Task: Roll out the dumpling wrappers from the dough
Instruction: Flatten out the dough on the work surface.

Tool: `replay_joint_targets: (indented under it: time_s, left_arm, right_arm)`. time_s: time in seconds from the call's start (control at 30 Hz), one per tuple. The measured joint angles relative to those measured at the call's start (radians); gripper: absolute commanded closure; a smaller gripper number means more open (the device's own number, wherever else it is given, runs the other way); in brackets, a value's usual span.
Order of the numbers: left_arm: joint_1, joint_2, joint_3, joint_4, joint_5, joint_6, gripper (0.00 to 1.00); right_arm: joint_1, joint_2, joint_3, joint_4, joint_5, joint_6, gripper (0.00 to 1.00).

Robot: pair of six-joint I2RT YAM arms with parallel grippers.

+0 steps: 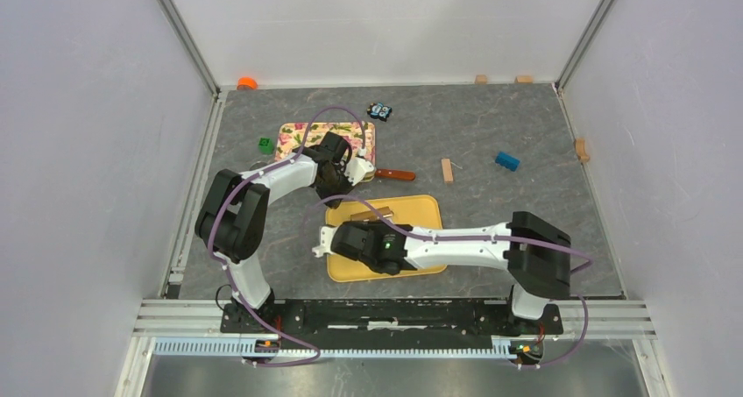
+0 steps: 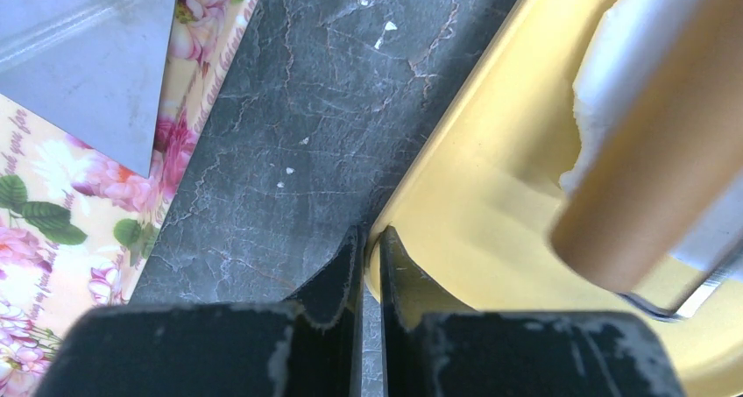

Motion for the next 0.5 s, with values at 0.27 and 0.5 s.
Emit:
replay_joint_targets:
  time_s: [0.27, 0.5]
  left_arm:
    - [0.0, 0.0, 0.0, 0.0, 0.0, 0.0, 0.98]
    - [0.0, 0.0, 0.0, 0.0, 0.0, 0.0, 0.98]
  right_arm:
    - [0.062, -0.027, 0.016, -0.154, -0.026, 0.015, 1.0]
    - [0.044, 0.119, 0.175, -0.224, 0.033, -0.062, 1.0]
